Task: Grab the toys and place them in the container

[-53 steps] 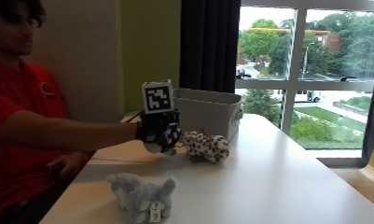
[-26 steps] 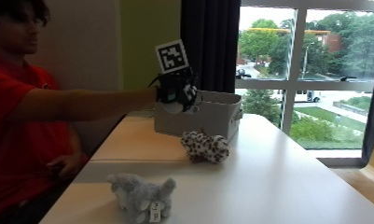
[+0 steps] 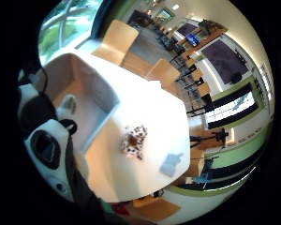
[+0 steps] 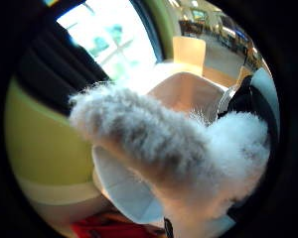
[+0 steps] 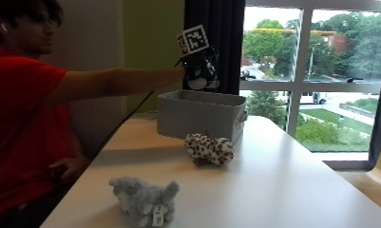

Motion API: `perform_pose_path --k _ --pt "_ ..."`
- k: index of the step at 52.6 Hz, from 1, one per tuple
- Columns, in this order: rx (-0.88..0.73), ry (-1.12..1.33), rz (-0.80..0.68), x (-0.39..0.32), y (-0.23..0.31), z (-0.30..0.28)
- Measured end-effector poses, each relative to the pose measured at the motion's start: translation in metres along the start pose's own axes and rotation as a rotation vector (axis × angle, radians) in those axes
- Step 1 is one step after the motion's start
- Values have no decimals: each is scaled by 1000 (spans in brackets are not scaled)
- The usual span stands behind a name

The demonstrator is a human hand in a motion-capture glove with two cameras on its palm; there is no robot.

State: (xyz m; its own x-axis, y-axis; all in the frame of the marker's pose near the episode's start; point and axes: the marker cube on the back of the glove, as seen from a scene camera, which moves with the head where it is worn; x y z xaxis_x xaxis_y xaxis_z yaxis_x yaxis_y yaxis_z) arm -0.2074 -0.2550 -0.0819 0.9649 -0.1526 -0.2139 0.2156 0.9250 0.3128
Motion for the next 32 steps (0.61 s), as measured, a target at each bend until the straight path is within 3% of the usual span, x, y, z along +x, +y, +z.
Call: perform_pose_path --k 21,32 --pt "37 -44 -28 -49 -16 11" --pt "-89 -119 6 -49 -7 19"
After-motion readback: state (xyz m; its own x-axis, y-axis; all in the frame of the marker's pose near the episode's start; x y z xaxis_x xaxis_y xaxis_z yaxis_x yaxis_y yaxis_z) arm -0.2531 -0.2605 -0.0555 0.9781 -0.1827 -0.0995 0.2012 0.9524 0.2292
